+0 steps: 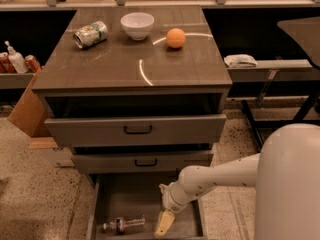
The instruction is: Pick water bottle from bottom drawer and place on counter
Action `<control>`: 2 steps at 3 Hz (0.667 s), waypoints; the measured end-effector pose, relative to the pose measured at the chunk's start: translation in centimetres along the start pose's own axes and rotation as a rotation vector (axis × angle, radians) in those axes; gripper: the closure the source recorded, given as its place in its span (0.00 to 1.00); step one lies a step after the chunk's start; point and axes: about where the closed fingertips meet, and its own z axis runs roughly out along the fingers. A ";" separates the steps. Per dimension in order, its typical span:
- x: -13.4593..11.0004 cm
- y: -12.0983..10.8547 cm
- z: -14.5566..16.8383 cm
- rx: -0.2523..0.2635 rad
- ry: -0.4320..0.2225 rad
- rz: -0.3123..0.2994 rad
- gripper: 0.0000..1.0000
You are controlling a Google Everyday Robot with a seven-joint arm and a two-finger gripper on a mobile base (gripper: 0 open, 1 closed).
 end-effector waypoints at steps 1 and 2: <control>-0.1 -1.1 3.4 0.023 -0.031 -0.045 0.00; -0.7 -2.1 7.5 0.025 -0.117 -0.100 0.00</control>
Offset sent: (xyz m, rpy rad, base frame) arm 0.0292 0.0586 -0.0883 0.1890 -0.1349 0.0748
